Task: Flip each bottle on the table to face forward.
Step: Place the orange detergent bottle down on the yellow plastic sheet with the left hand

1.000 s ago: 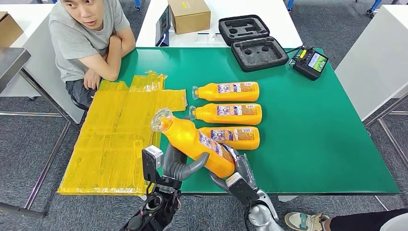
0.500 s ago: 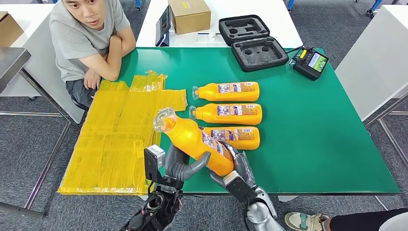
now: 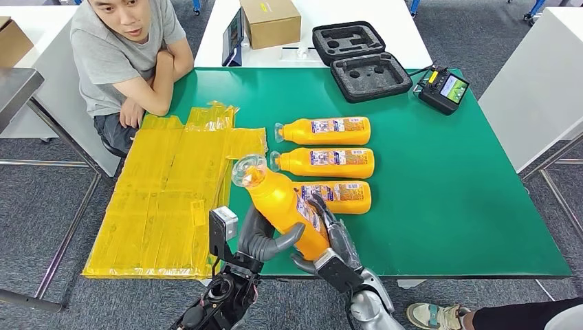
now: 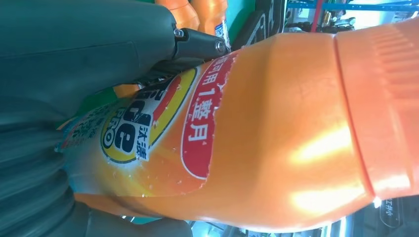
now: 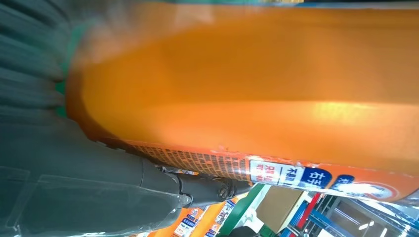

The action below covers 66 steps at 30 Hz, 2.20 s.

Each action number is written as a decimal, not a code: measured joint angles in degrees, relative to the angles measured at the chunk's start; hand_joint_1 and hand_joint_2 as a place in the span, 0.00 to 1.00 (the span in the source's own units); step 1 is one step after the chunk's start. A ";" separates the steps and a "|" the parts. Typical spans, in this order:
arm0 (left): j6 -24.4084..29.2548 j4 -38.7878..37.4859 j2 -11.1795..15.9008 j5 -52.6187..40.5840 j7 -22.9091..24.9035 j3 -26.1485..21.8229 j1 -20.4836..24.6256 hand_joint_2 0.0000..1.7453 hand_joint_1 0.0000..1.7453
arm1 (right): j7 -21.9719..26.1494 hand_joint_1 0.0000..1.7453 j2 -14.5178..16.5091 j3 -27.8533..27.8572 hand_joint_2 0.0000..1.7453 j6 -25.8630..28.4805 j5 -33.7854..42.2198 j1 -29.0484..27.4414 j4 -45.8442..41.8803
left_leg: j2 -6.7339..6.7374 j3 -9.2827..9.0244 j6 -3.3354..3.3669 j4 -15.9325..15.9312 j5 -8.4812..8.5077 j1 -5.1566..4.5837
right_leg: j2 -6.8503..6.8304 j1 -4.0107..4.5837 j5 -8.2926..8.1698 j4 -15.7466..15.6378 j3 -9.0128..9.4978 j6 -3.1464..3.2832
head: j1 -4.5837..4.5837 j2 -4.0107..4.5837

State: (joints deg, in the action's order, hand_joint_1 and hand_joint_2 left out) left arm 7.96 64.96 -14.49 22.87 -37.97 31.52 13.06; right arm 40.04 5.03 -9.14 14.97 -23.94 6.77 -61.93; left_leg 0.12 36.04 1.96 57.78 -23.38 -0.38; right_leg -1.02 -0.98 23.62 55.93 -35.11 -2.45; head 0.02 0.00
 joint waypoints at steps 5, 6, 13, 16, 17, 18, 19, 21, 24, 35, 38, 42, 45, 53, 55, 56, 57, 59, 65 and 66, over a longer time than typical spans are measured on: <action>-0.14 0.00 0.00 -0.68 0.72 0.19 0.01 1.00 1.00 | 0.00 0.00 0.00 -0.02 1.00 0.47 0.65 -0.01 0.35 | 0.00 0.00 0.00 0.00 0.00 0.00 | 0.00 0.00 0.00 0.00 0.00 0.00 | 0.01 0.00; 0.03 0.00 0.00 -0.90 0.81 0.19 0.01 1.00 1.00 | 0.00 0.00 0.00 -0.02 1.00 0.56 0.72 -0.03 0.41 | 0.00 0.00 0.00 0.00 0.00 0.00 | 0.00 0.00 0.00 0.00 0.00 0.00 | 0.00 0.00; 2.91 0.33 0.02 -3.61 0.67 0.01 -0.03 1.00 1.00 | 0.00 0.00 0.02 -0.02 1.00 0.84 1.30 -0.18 0.51 | 0.00 0.00 0.00 0.00 0.00 0.00 | 0.00 0.00 0.00 0.00 0.00 0.00 | 0.00 0.00; 7.60 1.37 0.19 -8.17 -0.58 -0.62 -0.11 1.00 1.00 | 0.00 0.00 0.05 -0.02 1.00 0.83 1.32 -0.46 0.51 | 0.00 0.00 0.00 0.00 0.00 0.00 | 0.00 0.00 0.00 0.00 0.00 0.00 | 0.00 0.00; 10.38 2.00 0.31 -10.95 -1.08 -0.96 -0.16 1.00 1.00 | 0.00 0.00 0.06 -0.01 1.00 0.81 1.32 -0.59 0.50 | 0.00 0.00 0.00 0.00 0.00 0.00 | 0.00 0.00 0.00 0.00 0.00 0.00 | 0.00 0.00; 13.38 2.78 0.46 -13.97 -1.46 -1.34 -0.25 1.00 1.00 | 0.00 0.00 0.07 0.01 1.00 0.75 1.32 -0.72 0.50 | 0.00 0.00 0.00 0.00 0.00 0.00 | 0.01 0.00 0.00 0.01 0.00 0.00 | 0.00 0.00; 16.11 3.69 0.64 -16.77 -1.71 -1.79 -0.35 1.00 1.00 | 0.00 0.00 0.07 0.04 1.00 0.64 1.33 -0.83 0.49 | 0.00 0.00 0.00 0.00 0.00 0.00 | 0.01 0.01 0.00 0.01 0.00 0.00 | 0.00 0.00; 19.55 5.75 1.05 -20.53 -1.93 -2.95 -0.58 1.00 1.00 | 0.00 0.00 0.07 0.10 1.00 0.29 1.48 -0.99 0.49 | 0.00 0.00 -0.01 0.00 0.00 0.01 | 0.00 0.01 0.00 0.01 0.00 0.00 | 0.00 0.00; 21.12 8.32 1.68 -22.37 -2.04 -4.60 -0.83 1.00 1.00 | 0.00 0.00 0.08 0.22 1.00 -0.14 2.03 -1.04 0.49 | 0.00 0.00 -0.01 0.00 0.01 0.02 | 0.00 0.01 0.00 0.01 0.00 0.00 | 0.01 0.00; 27.04 13.08 4.20 -27.58 -2.16 -7.67 -0.85 1.00 1.00 | 0.00 0.00 0.04 0.48 1.00 -0.86 4.84 -0.74 0.56 | 0.00 0.00 -0.01 0.00 0.01 0.01 | 0.00 0.00 0.00 0.01 0.00 0.00 | 0.00 0.00; 30.57 13.40 4.69 -33.96 -2.16 -8.60 -0.80 1.00 1.00 | 0.00 0.00 -0.01 0.48 1.00 -0.52 6.56 -0.77 0.61 | 0.01 0.00 -0.01 0.00 0.01 0.01 | 0.00 0.01 0.00 0.01 -0.01 0.00 | 0.00 0.00; 31.72 12.96 4.88 -43.80 -2.16 -11.58 -0.13 1.00 1.00 | 0.00 0.00 -0.09 0.48 1.00 -0.21 8.66 -1.09 0.62 | 0.01 -0.01 -0.01 0.00 0.01 0.01 | 0.00 0.01 0.00 0.00 -0.04 0.01 | 0.02 0.00; 31.71 12.78 4.90 -44.27 -2.16 -11.81 0.01 1.00 1.00 | 0.00 0.00 -0.09 0.48 1.00 -0.15 8.82 -1.15 0.62 | 0.01 -0.01 -0.01 0.00 0.01 0.01 | 0.00 0.01 0.00 0.00 -0.04 0.01 | 0.02 0.00; 31.62 11.85 4.99 -44.55 -2.10 -12.06 0.58 1.00 1.00 | -0.01 0.00 -0.09 0.48 1.00 -0.01 9.15 -1.37 0.62 | 0.00 -0.01 -0.01 0.00 0.01 0.02 | 0.00 0.01 0.00 0.00 -0.04 0.01 | 0.01 0.00; 31.64 9.25 5.21 -46.83 -1.34 -12.60 1.94 1.00 1.00 | -0.01 0.00 -0.08 0.48 1.00 0.21 9.66 -2.04 0.62 | 0.00 -0.01 -0.01 0.00 0.02 0.02 | 0.01 0.01 0.00 0.01 -0.03 0.01 | 0.01 0.00; 31.69 7.33 5.22 -51.98 -0.78 -13.83 2.87 1.00 1.00 | -0.01 0.00 -0.05 0.49 1.00 0.32 10.01 -2.59 0.62 | 0.01 -0.01 -0.01 0.00 0.02 0.02 | 0.01 0.01 0.00 0.01 -0.03 0.01 | 0.01 0.00; 31.76 5.36 4.76 -62.33 -0.42 -17.03 3.92 1.00 1.00 | 0.00 0.00 0.14 0.62 1.00 0.20 10.42 -3.16 0.62 | 0.01 -0.01 -0.01 0.00 0.03 0.02 | 0.02 0.01 -0.01 0.02 -0.03 0.01 | 0.00 0.00; 31.86 1.85 3.19 -86.76 1.21 -27.16 6.00 1.00 1.00 | 0.00 0.00 0.80 0.93 1.00 -0.30 11.86 -3.90 0.70 | 0.06 -0.01 -0.02 0.00 0.03 0.03 | 0.05 0.01 -0.01 0.02 -0.05 0.01 | -0.01 0.00; 31.98 -0.85 3.35 -110.20 16.74 -34.07 7.70 1.00 1.00 | 0.00 0.00 1.48 1.11 1.00 -0.29 15.10 -4.13 1.14 | 0.11 -0.01 -0.03 0.00 0.04 0.04 | 0.07 0.02 -0.01 0.03 -0.06 0.01 | -0.01 0.00; 31.99 -1.15 3.97 -110.47 19.46 -33.45 7.93 1.00 1.00 | 0.00 0.00 1.49 1.11 1.00 -0.14 15.38 -4.13 1.21 | 0.11 -0.01 -0.03 0.00 0.04 0.04 | 0.07 0.02 -0.01 0.03 -0.06 0.01 | -0.01 0.00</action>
State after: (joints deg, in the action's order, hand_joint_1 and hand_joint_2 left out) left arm 39.95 63.81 -10.52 -87.60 -18.51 -1.93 20.99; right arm 40.04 6.51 -8.02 14.83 -8.56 2.64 -60.72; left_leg 0.23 36.04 1.93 57.78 -23.34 -0.34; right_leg -0.95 -0.96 23.61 55.96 -35.18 -2.44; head 0.02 0.00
